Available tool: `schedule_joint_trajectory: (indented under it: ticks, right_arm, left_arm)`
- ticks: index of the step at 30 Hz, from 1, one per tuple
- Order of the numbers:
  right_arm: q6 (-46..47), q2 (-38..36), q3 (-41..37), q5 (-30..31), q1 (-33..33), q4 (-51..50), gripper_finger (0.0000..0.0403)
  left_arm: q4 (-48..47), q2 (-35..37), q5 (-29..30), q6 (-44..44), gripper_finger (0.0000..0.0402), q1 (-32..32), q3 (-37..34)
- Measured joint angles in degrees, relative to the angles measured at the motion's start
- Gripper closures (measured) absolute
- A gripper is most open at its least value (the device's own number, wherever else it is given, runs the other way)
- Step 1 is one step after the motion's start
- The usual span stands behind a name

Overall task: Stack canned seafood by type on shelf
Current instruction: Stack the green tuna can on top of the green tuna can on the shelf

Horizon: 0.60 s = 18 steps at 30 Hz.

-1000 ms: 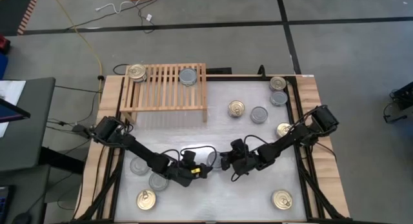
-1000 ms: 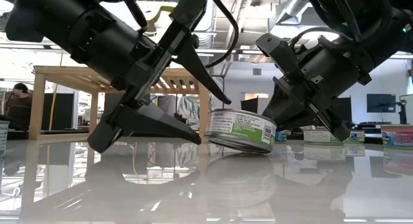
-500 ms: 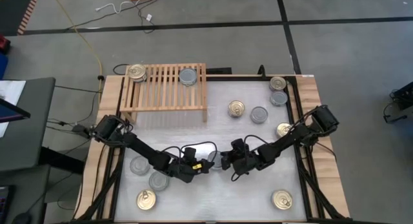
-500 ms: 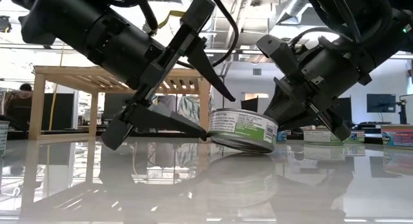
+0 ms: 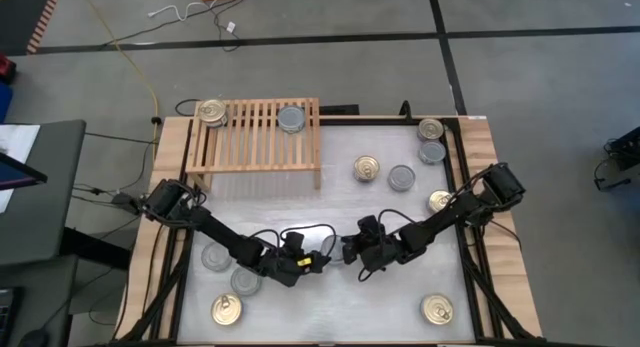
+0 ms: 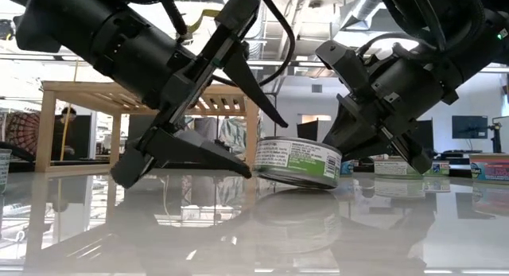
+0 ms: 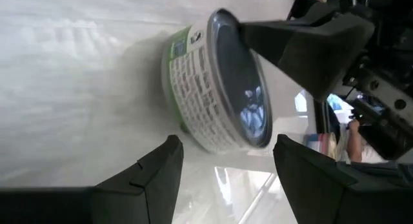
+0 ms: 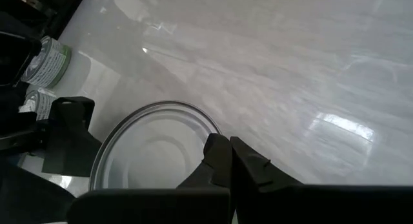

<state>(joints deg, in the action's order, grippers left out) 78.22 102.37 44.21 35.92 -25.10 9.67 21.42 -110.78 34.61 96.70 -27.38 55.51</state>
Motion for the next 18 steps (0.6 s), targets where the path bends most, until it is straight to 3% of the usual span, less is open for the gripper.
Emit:
schedule_joint_trajectory:
  ticks: [4,9,18]
  right_arm:
    - [-0.02,0.00,0.00,-0.01,0.00,0.02,0.0382]
    - [-0.27,0.02,0.00,0.03,0.00,-0.03,0.0382]
    - [0.00,0.07,0.00,0.01,-1.20,-0.44,0.0382]
  left_arm:
    - [-1.26,-0.05,0.21,1.50,0.0171,-0.01,0.00]
    - [1.60,-5.13,-0.55,3.41,0.0171,0.78,3.32]
    - [3.08,-7.72,-2.99,-0.01,0.0171,2.63,5.40]
